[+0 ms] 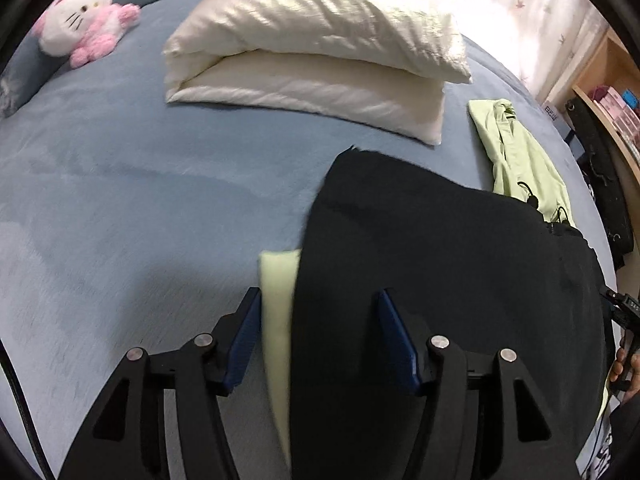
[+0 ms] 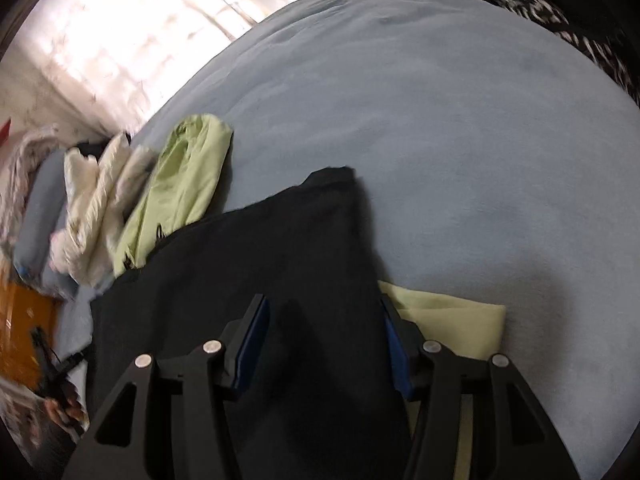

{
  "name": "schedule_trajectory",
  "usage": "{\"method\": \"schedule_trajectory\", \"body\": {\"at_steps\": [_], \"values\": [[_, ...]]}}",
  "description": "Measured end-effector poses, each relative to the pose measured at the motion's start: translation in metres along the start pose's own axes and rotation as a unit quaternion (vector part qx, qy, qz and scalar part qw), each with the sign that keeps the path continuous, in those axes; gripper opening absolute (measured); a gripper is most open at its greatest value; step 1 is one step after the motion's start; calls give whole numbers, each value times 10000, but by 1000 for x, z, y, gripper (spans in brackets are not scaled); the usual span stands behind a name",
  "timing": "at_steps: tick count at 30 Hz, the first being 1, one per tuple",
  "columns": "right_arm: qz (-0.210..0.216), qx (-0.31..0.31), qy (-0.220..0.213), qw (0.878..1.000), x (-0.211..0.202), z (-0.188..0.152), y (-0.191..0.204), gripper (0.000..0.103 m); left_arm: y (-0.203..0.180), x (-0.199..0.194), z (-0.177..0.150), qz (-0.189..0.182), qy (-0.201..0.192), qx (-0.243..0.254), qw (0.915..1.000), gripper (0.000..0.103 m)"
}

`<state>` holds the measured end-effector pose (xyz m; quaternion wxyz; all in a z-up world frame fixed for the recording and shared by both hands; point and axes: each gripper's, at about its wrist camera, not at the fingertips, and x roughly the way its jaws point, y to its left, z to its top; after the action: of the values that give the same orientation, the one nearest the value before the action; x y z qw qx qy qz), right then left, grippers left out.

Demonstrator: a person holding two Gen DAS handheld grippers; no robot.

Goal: Fold large clothes
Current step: 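Grasp the edge of the folded black bundle with both tools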

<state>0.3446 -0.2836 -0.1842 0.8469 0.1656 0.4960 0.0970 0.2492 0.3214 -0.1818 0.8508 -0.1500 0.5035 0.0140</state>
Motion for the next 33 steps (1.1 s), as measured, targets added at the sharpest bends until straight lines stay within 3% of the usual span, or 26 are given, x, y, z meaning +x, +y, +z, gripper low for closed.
{"method": "schedule_trajectory", "body": {"at_steps": [1,4,5,6,9,11,13,19,22,29,31,33], "values": [[-66,-76,0,9999,3,0,3,53,-4,4,3,13,-12,21,10000,58],[-139,-118,-10,9998,6,-1,5,33,-14,15,16,97,-20,24,9999,58],[-118,-93,-6,9999,5,-2,4,14,-14,17,19,123,-31,18,9999,58],[-130,-82,-17,9999,4,-3,3,6,-17,20,22,149,-39,14,9999,58],[-274,-146,-150,9994,-1,-9,6,3,-23,25,28,236,-101,38,9997,53],[-377,-164,-244,9989,-6,-14,9,2,-31,23,28,373,-147,193,9990,14],[-473,-110,-382,9981,-18,-20,9,2,-41,18,27,512,-268,294,9979,8],[-443,79,-943,9945,-87,-38,10,2,-64,-33,22,283,-683,480,9961,6],[-626,-62,-994,9931,-101,-40,16,2,-77,-45,21,475,-671,649,9945,6],[-1149,56,-428,9924,-34,-33,1,2,-76,2,17,1355,-319,701,9878,6],[-1243,37,-434,9913,-19,-33,0,2,-73,15,16,1404,-241,592,9880,6],[-1334,-54,-594,9893,-18,-29,4,2,-73,16,16,1417,-411,489,9878,6]]}}
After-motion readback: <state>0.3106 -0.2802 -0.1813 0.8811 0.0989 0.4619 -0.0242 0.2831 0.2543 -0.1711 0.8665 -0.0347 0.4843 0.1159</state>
